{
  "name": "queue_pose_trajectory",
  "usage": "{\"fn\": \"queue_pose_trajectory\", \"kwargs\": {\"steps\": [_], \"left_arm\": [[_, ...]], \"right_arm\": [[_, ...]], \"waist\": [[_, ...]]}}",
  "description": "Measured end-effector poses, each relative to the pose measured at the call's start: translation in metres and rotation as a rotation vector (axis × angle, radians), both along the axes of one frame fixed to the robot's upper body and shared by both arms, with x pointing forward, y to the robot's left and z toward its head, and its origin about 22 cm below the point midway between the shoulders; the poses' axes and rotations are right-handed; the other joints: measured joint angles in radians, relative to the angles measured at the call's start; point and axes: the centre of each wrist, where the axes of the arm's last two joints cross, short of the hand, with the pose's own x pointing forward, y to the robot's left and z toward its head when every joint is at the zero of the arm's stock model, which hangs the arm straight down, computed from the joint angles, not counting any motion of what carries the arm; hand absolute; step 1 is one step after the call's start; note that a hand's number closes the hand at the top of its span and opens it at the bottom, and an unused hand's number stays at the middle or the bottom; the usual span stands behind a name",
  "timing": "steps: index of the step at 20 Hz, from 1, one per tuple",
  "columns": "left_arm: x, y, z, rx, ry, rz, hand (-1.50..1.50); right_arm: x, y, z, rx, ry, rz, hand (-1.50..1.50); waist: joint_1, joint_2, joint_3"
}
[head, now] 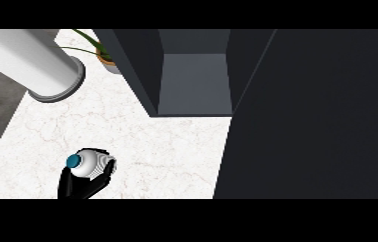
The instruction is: Pick up the bottled water, place it into the cabinet and close the cabinet
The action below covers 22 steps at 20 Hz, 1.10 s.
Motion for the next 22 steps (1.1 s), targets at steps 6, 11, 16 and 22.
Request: {"fn": "queue_pose_trajectory", "kwargs": {"steps": [6,11,16,22], "left_arm": [[0.007,-0.002,0.002,-0.062,-0.029,-0.028,1.5],[0.016,-0.027,0.007,-0.088,-0.042,-0.073,1.5],[0.022,-0.043,0.013,-0.106,-0.08,-0.084,1.5],[0.023,-0.064,0.029,-0.092,-0.098,-0.112,1.5]], "right_arm": [[-0.002,-0.002,-0.005,-0.011,-0.002,-0.008,-1.5],[-0.003,-0.005,-0.006,-0.023,-0.005,-0.016,-1.5],[-0.002,-0.003,-0.004,-0.017,-0.007,-0.01,-1.5],[-0.001,-0.001,-0.002,-0.009,-0.004,-0.005,-1.5]], "waist": [[0.002,0.0,0.0],[0.002,-0.001,0.001],[0.003,-0.001,0.0],[0.005,-0.001,0.0]]}}
